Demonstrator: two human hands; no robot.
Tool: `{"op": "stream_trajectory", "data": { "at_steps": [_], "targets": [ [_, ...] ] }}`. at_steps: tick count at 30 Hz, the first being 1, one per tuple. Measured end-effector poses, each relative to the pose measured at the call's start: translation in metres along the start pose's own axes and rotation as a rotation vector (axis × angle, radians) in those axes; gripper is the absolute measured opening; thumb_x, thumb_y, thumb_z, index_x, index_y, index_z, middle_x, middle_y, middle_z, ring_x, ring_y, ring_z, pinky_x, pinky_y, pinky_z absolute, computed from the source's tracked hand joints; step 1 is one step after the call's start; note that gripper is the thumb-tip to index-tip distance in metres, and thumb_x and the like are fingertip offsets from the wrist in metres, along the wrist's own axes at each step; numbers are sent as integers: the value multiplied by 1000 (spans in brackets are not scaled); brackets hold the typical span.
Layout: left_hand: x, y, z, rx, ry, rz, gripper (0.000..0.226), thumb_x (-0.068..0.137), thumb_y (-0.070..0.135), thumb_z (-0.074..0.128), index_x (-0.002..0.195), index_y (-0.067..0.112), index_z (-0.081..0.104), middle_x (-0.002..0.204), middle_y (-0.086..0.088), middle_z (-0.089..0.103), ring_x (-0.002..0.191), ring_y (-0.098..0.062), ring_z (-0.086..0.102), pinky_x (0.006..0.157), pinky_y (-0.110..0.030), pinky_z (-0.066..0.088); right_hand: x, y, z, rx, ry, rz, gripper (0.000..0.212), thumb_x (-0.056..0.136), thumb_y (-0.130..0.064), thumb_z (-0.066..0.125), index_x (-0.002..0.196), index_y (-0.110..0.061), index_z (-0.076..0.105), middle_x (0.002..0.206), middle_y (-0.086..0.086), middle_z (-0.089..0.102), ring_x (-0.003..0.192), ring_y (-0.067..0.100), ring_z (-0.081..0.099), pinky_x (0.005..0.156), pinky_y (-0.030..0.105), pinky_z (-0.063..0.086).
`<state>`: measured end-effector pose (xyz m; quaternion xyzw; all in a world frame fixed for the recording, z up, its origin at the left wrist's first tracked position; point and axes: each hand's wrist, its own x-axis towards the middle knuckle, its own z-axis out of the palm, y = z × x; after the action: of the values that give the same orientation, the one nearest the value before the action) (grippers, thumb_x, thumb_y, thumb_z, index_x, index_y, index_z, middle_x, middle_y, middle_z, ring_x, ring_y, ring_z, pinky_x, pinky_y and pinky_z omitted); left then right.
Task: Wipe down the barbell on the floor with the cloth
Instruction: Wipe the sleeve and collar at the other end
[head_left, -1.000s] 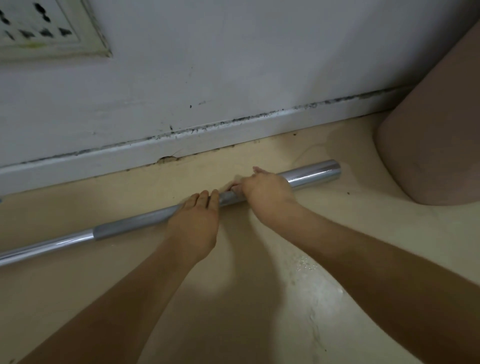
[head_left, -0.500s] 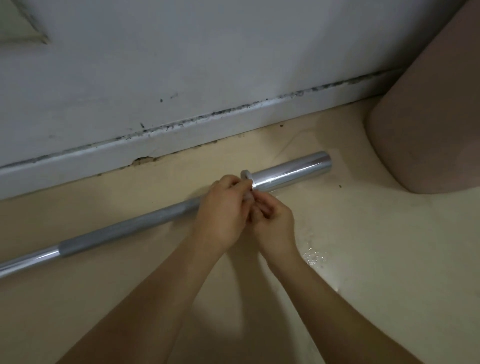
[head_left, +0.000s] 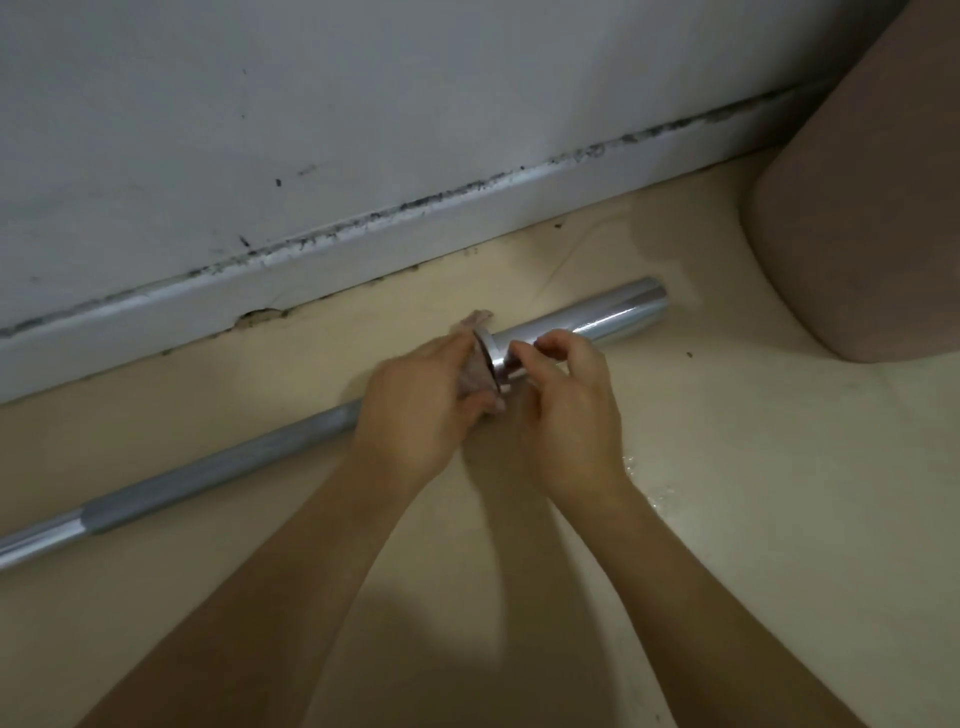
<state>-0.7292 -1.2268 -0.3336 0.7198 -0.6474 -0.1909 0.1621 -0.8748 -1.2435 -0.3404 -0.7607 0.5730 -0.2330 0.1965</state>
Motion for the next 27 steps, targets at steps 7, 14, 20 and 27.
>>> {"op": "stream_trajectory", "data": {
  "at_steps": [7,14,20,27],
  "targets": [
    [41,-1,-17,170,-324,-83,30,75,43,65,87,15,65,80,-5,62,83,-29,63,64,-31,42,6,-2,-3,-204,-67,-120,48,72,2,50,117,-9,64,127,14,59,115,35,54,78,42,52],
    [-11,2,15,256,111,75,46,82,22,50,124,6,60,122,-11,65,104,-27,65,92,-37,49,7,-1,-2,-222,-152,-86,67,78,-26,15,133,-12,51,142,5,49,129,28,43,88,42,52],
    [-47,6,12,427,1,297,34,74,21,53,103,21,71,112,0,71,110,-24,63,92,-36,48,11,-3,-16,-166,-275,-66,58,82,-30,36,136,-14,46,148,1,40,135,23,32,95,43,47],
    [-7,43,-36,259,50,-150,26,92,34,49,99,15,65,91,-9,68,94,-28,55,71,-34,38,24,-4,-17,-161,-313,-107,48,86,-12,53,133,-19,48,148,-1,39,135,21,31,95,40,47]
  ]
}}
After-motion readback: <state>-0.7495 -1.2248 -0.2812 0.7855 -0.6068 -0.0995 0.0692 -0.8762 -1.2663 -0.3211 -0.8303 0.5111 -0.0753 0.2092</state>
